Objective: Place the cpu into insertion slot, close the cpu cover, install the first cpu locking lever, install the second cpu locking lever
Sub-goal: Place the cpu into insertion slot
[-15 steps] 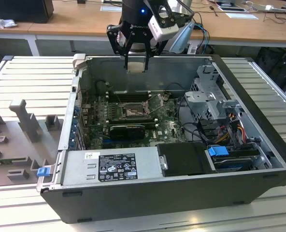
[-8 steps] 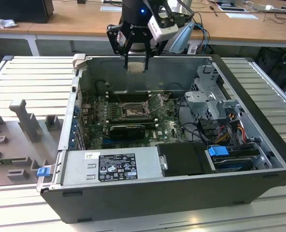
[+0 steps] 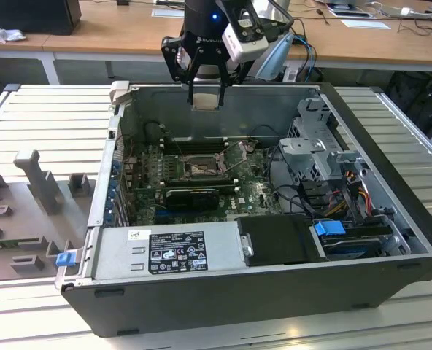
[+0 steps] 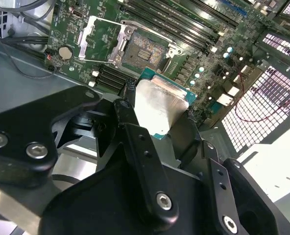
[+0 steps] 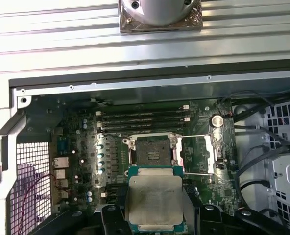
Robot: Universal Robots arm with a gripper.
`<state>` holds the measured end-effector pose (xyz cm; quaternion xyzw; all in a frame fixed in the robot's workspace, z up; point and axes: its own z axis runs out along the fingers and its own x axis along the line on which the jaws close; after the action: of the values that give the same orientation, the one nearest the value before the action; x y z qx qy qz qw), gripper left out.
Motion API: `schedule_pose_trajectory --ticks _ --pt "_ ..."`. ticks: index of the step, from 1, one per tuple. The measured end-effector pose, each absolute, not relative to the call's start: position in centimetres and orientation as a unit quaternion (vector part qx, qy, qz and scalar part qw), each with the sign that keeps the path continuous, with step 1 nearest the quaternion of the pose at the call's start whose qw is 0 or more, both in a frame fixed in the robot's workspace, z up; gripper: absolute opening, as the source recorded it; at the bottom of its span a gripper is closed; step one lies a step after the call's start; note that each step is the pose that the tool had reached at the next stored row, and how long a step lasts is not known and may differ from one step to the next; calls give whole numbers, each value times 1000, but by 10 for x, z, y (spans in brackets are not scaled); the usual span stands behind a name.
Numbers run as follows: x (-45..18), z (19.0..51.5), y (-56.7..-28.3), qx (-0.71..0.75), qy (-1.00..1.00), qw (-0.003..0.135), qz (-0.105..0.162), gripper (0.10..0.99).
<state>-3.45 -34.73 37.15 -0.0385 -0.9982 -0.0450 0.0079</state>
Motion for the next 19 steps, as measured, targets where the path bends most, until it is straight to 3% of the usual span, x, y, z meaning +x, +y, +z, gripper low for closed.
schedule_pose_trajectory --ticks 19 --pt "-35 371 -347 -59 -997 7 -45 529"
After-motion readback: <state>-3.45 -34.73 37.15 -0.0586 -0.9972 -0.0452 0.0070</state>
